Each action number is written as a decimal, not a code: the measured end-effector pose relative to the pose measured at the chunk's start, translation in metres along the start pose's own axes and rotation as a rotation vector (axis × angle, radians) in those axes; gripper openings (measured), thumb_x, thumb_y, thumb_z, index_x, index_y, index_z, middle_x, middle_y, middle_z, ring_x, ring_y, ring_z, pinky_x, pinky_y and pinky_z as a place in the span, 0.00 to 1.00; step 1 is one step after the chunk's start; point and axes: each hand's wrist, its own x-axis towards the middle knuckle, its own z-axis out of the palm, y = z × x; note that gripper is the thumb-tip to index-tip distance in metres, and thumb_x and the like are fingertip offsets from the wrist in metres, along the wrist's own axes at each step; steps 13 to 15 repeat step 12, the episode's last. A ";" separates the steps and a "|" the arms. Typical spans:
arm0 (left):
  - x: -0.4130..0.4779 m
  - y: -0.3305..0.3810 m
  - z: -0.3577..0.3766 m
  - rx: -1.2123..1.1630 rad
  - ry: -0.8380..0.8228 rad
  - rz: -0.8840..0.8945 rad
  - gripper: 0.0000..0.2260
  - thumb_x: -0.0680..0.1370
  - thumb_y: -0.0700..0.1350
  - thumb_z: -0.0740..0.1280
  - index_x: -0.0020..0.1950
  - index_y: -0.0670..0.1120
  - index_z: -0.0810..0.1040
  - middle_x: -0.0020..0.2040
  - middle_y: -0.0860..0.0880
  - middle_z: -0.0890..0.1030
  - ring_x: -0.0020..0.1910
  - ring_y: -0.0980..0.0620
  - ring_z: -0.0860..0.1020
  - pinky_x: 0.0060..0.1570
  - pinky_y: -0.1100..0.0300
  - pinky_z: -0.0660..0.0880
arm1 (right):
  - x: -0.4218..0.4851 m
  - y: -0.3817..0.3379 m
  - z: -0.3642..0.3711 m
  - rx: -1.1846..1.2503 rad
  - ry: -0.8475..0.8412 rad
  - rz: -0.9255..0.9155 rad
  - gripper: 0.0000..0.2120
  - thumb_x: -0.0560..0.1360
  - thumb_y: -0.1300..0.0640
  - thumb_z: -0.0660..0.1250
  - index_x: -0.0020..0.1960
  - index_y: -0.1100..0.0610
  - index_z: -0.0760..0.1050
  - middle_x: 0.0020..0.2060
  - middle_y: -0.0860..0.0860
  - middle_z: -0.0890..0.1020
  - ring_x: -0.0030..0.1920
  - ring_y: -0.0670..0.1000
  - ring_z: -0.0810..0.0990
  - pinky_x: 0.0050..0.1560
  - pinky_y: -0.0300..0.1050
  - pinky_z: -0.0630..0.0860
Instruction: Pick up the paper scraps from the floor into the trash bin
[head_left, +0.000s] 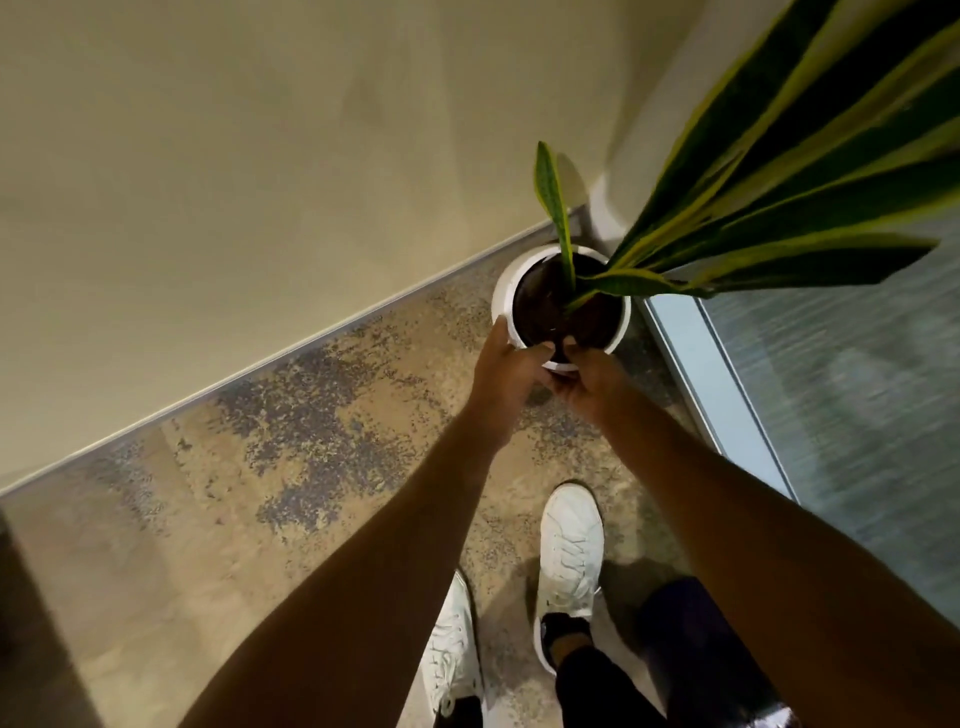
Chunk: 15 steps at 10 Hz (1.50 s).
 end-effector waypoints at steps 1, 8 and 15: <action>0.020 0.000 0.000 0.037 -0.012 -0.076 0.32 0.70 0.38 0.73 0.75 0.49 0.75 0.63 0.39 0.84 0.60 0.38 0.85 0.45 0.51 0.83 | 0.018 -0.009 0.006 -0.032 0.025 0.013 0.16 0.88 0.58 0.63 0.74 0.63 0.72 0.57 0.62 0.83 0.41 0.56 0.89 0.34 0.46 0.85; 0.048 0.023 0.007 -0.045 -0.100 0.038 0.36 0.65 0.31 0.72 0.73 0.48 0.76 0.64 0.42 0.84 0.63 0.44 0.82 0.41 0.57 0.82 | 0.035 -0.043 0.031 0.061 -0.019 -0.004 0.17 0.87 0.59 0.65 0.74 0.62 0.71 0.60 0.65 0.81 0.53 0.64 0.83 0.36 0.52 0.87; -0.024 0.048 -0.015 -0.015 -0.053 -0.065 0.33 0.78 0.26 0.68 0.79 0.47 0.68 0.54 0.61 0.79 0.48 0.64 0.78 0.45 0.63 0.81 | -0.041 -0.046 0.022 0.058 -0.084 0.019 0.19 0.85 0.52 0.69 0.67 0.66 0.76 0.49 0.64 0.84 0.40 0.58 0.83 0.37 0.48 0.86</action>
